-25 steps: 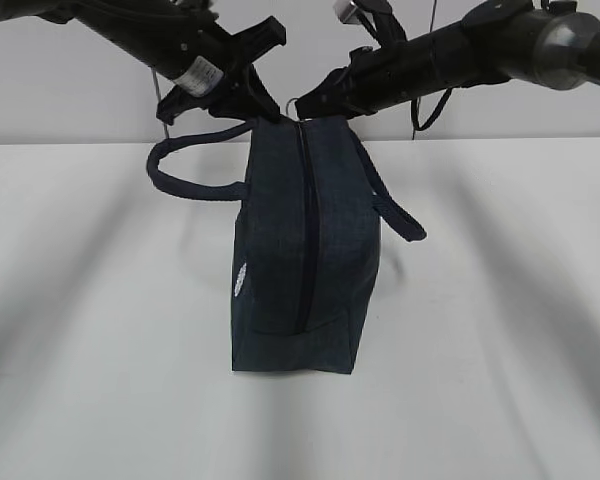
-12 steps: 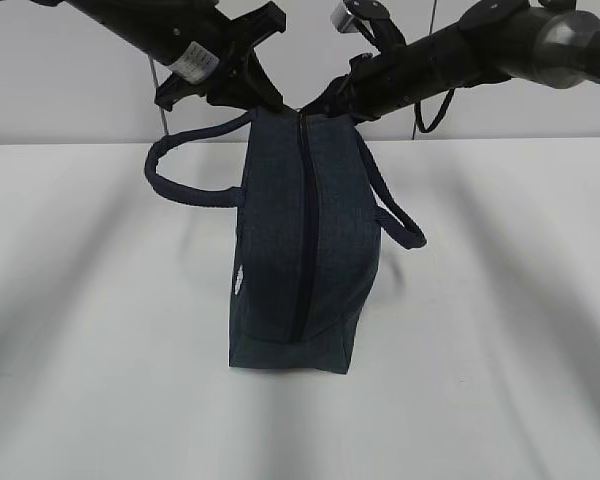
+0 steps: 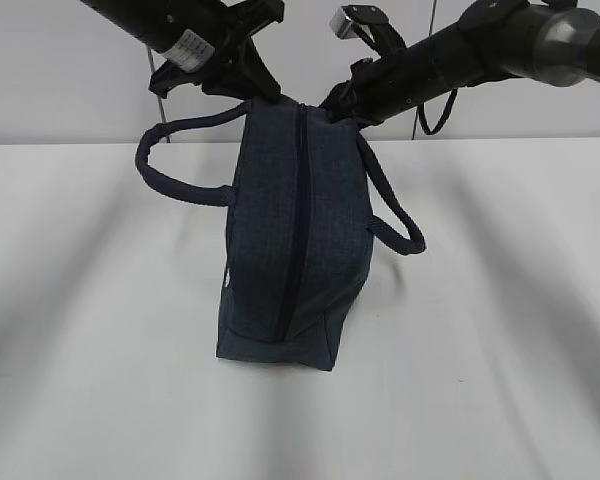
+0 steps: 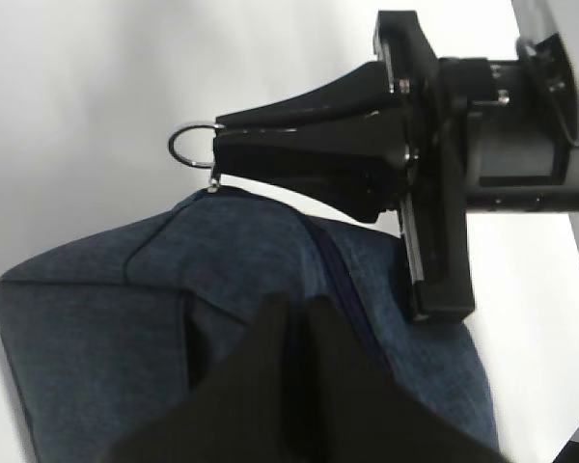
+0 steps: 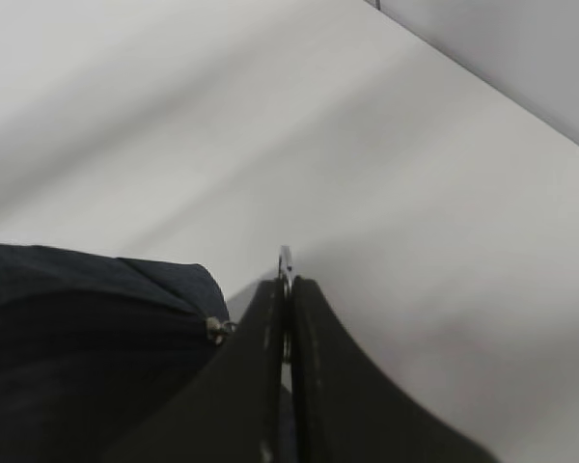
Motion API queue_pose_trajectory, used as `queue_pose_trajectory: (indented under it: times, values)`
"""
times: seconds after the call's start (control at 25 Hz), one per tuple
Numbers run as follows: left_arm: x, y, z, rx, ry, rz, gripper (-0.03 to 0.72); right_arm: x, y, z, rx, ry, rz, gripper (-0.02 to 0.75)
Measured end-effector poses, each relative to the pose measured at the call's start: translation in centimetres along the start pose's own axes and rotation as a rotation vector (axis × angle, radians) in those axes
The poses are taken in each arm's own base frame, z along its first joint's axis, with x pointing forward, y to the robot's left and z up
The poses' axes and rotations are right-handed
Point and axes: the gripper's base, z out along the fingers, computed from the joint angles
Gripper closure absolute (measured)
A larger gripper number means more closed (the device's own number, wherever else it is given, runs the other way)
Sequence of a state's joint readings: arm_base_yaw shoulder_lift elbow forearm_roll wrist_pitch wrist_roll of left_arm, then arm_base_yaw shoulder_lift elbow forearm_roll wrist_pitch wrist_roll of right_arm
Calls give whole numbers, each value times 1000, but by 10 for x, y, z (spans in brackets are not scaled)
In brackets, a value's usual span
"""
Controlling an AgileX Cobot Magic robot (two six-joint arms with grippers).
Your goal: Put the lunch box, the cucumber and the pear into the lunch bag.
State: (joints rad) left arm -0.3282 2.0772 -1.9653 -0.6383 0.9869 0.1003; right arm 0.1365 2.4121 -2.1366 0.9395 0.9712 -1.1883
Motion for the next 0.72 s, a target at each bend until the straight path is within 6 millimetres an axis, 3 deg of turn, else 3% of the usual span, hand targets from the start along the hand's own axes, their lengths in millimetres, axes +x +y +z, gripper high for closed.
queue_pose_trajectory:
  times: [0.12, 0.2, 0.36, 0.44, 0.56, 0.72]
  values:
    - [0, 1, -1, -19, -1, 15, 672, -1, 0, 0, 1, -10, 9, 744]
    - [0, 3, -3, -46, 3, 35, 635, -2, -1, 0, 6, -26, 17, 668]
    - [0, 6, -5, -89, 2, 63, 365, -4, -2, 0, 18, -42, 25, 370]
    - [-1, 9, -7, -95, 6, 60, 251, -4, -2, 0, 15, -47, 53, 287]
    - [0, 15, -10, -102, 25, 49, 197, -4, 0, 0, -3, -44, 114, 246]
    - [1, 23, -22, -140, 59, 54, 185, -10, 0, -13, -8, -53, 151, 236]
